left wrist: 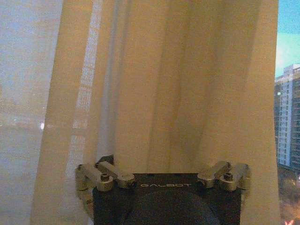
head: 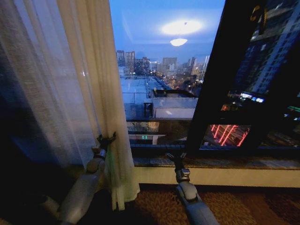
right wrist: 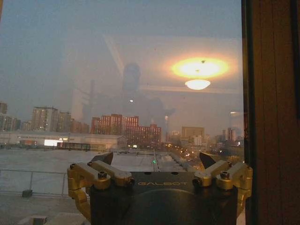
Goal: Open the curtains by pulling them apart, changing their state from closed to fully open.
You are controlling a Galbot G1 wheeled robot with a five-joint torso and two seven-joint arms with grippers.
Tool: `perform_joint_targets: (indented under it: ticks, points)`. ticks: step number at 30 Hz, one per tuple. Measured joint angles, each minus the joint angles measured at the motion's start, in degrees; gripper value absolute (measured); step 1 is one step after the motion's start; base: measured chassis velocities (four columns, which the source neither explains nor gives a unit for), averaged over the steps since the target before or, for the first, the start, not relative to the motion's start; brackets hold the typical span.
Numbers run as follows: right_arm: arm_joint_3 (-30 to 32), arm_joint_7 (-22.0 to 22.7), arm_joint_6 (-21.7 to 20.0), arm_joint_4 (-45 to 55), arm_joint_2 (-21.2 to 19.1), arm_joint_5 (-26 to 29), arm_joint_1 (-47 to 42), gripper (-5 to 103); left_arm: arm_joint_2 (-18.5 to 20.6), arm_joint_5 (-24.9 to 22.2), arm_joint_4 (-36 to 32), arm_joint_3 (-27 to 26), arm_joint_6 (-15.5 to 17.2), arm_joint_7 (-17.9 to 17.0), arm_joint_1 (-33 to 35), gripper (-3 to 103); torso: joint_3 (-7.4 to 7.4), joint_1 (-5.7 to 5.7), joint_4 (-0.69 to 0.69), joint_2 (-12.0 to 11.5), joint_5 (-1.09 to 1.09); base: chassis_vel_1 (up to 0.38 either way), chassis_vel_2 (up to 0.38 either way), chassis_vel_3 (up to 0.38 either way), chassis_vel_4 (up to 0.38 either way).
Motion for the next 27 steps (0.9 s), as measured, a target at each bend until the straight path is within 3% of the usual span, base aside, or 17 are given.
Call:
perform_joint_targets:
  ticks: [4,5,7,15,20,23,25,27]
  points:
    - [0.0,0.0,0.0,0.0,0.0,0.0,0.0,100,0.0,0.3,3.0,0.0,-2.2,1.5,-1.4,78,0.00,0.00,0.00,0.0,0.00,0.000,0.000,0.000,0.000]
    - [0.0,0.0,0.0,0.0,0.0,0.0,0.0,100,0.0,0.3,3.0,0.0,-2.2,1.5,-1.4,78,0.00,0.00,0.00,0.0,0.00,0.000,0.000,0.000,0.000]
    - [0.0,0.0,0.0,0.0,0.0,0.0,0.0,100,-0.1,0.5,4.0,0.1,-2.8,1.7,-1.8,66,0.00,0.00,0.00,0.0,0.00,0.000,0.000,0.000,0.000]
    - [0.0,0.0,0.0,0.0,0.0,0.0,0.0,100,-0.5,0.5,5.9,0.2,-3.3,1.7,-2.9,44,0.00,0.00,0.00,0.0,0.00,0.000,0.000,0.000,0.000]
    - [0.0,0.0,0.0,0.0,0.0,0.0,0.0,100,-0.7,0.6,6.7,0.3,-3.5,1.8,-3.4,18,0.00,0.00,0.00,0.0,0.00,0.000,0.000,0.000,0.000]
    - [0.0,0.0,0.0,0.0,0.0,0.0,0.0,100,-0.6,0.7,6.6,0.1,-3.6,1.7,-3.4,12,0.00,0.00,0.00,0.0,0.00,0.000,0.000,0.000,0.000]
    - [0.0,0.0,0.0,0.0,0.0,0.0,0.0,100,-0.2,1.0,6.4,-0.5,-3.8,0.9,-3.0,3,0.00,0.00,-0.01,0.0,0.00,0.000,0.000,0.000,0.000]
    - [0.0,0.0,0.0,0.0,0.0,0.0,0.0,100,0.1,1.0,6.4,-0.8,-3.8,0.5,-2.9,2,0.00,0.00,0.00,0.0,0.00,0.000,0.000,0.000,0.000]
